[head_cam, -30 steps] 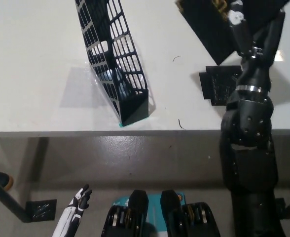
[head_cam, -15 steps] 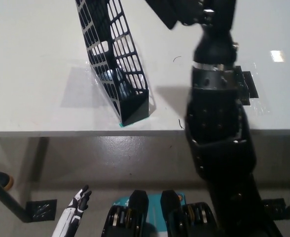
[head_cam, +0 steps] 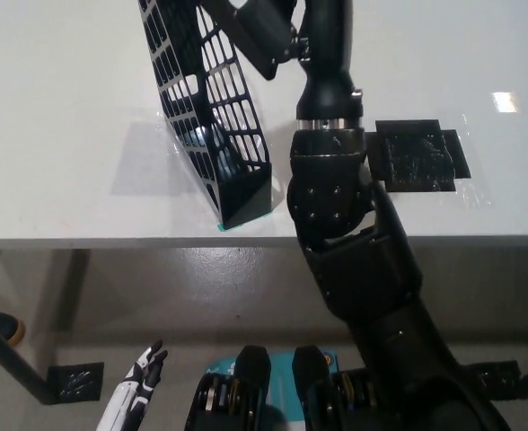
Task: A notebook is kept standing on the table on the right hand side and a black shelf is kept on the left hand side and the robot uses its right hand to grab the notebook and places it in the shelf
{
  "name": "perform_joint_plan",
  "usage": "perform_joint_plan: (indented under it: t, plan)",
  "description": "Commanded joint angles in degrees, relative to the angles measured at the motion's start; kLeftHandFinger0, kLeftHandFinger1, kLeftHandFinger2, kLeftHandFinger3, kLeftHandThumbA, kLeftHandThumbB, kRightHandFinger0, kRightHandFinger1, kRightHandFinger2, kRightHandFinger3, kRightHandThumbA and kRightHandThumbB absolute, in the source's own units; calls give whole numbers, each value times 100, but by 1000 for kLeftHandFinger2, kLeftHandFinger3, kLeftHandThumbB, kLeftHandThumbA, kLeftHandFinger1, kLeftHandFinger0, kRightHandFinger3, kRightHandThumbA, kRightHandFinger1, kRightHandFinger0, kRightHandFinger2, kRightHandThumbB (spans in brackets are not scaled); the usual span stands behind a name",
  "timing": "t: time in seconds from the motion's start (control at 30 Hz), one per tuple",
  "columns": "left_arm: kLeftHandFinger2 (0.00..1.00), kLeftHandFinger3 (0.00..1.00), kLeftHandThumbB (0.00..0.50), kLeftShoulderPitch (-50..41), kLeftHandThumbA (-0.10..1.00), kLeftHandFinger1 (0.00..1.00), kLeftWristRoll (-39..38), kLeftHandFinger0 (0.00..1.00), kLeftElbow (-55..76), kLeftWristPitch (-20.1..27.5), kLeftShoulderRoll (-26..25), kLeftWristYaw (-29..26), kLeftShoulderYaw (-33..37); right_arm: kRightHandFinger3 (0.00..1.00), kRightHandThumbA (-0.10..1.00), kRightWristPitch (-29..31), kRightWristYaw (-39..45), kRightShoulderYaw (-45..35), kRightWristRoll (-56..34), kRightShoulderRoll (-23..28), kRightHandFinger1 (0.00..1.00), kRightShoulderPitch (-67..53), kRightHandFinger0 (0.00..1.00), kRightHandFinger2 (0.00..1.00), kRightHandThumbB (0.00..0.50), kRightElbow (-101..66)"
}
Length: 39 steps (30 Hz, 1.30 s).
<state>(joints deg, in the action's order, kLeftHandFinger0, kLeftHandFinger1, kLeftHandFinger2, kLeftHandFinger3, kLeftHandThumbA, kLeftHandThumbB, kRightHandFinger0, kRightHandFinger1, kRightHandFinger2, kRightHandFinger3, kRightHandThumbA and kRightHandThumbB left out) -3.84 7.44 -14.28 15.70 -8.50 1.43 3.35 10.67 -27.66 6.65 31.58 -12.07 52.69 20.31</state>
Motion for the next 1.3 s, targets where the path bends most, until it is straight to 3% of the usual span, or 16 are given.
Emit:
perform_joint_plan:
  t: [0.0, 0.17, 0.6, 0.77, 0.93, 0.97, 1.0, 1.03, 1.27]
  plan:
    - [1000, 1000, 138, 16, 1000, 1000, 30, 1000, 8, 300, -130, 92, 45, 817, -100, 352, -553, 40, 214, 10, 135, 541, 0, 635, 87, 287]
    - [1000, 1000, 125, -42, 1000, 1000, -65, 1000, 170, 114, -142, 181, 55, 870, -100, 403, -666, -15, 101, 97, 180, 638, 0, 663, 88, 693]
    - [1000, 1000, 204, -32, 1000, 1000, -140, 1000, 191, 32, -119, 284, 5, 880, -100, 602, -882, -38, -156, 43, 190, 904, 0, 674, 108, 1577]
    - [1000, 1000, 157, -34, 1000, 1000, 13, 1000, 151, 161, -138, 240, 46, 846, -100, 776, -1113, -37, -231, -16, 179, 1183, 0, 664, 106, 2274]
    - [1000, 1000, 184, 29, 1000, 1000, 16, 1000, 127, 137, -145, 232, 30, 793, -100, 886, -1491, -15, -233, -93, 146, 1592, 0, 644, 130, 3061]
    - [1000, 1000, 184, 36, 1000, 1000, 27, 1000, 136, 122, -151, 234, 31, 782, -100, 922, -1509, -15, -256, -106, 158, 1638, 0, 669, 158, 3139]
    - [1000, 1000, 194, 37, 1000, 1000, -1, 1000, 146, 117, -146, 241, 21, 757, -100, 976, -1445, -34, -343, -128, 122, 1707, 0, 637, 125, 3272]
    - [1000, 1000, 196, 33, 1000, 1000, 7, 1000, 157, 114, -146, 236, 19, 758, -100, 996, -1388, -50, -411, -149, 121, 1751, 0, 635, 123, 3361]
    - [1000, 1000, 161, 19, 1000, 1000, 38, 1000, 175, 125, -168, 276, 52, 677, -100, 1172, -1670, 59, -419, -200, 125, 2153, 0, 634, 151, 4426]
